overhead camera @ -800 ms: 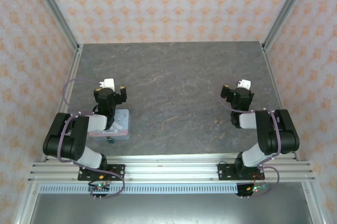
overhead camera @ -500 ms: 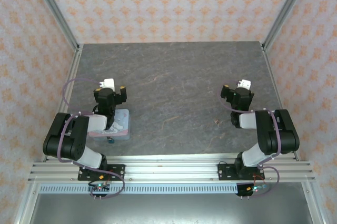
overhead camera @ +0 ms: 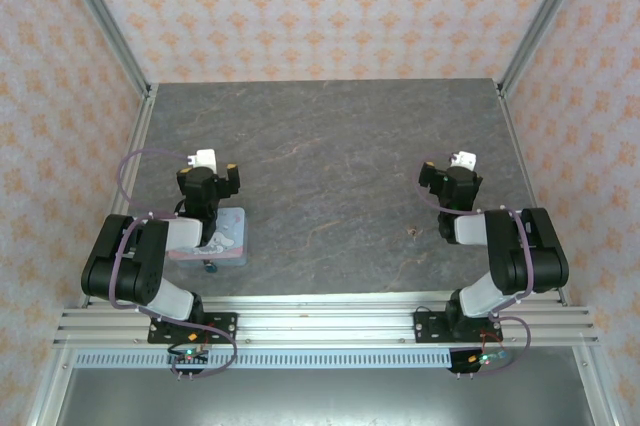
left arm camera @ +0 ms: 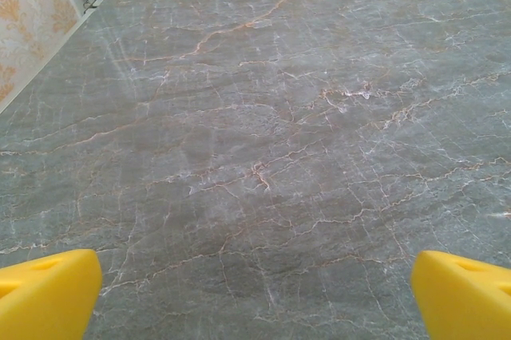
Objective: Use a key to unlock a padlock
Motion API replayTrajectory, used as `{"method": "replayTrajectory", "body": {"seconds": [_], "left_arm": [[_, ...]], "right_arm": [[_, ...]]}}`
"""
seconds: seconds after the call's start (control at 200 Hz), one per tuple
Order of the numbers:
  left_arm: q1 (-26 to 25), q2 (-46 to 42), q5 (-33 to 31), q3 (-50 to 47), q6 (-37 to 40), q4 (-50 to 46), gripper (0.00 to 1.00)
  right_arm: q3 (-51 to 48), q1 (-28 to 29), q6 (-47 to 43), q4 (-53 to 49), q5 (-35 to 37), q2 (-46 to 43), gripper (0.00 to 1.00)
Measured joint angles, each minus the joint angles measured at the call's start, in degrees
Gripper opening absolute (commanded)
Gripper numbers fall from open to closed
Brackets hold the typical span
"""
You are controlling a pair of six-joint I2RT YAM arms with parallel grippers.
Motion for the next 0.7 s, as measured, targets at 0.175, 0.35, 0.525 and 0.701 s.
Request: {"method": "replayTrajectory", "body": {"seconds": [0.175,0.35,0.525,0.701], "left_arm": [[0.15,-1.66,0.07,4.52,-0.31,-8.98,1.00],[0.76,-9.07,-0.57,11.98,-2.99,-20.59,1.00],[0.76,-13.42,-2.23,21.73,-11.43,-38.86,1.00],[0.85,-16.06,-5.92,29.73,-21.44,-59.91,1.00]], "right_arm": [[-0.09,-0.33,0.33,-2.19,0.92,-2.62,0.99],[0.72,-0.35,3.37,-10.25,3.65,-15.87,0.99],[1.62,-0.42,17.11,-19.74,2.47,-28.55,0.99],[2.78,-0.61,26.45,-28.74,-7.74,-32.54,0.99]]}}
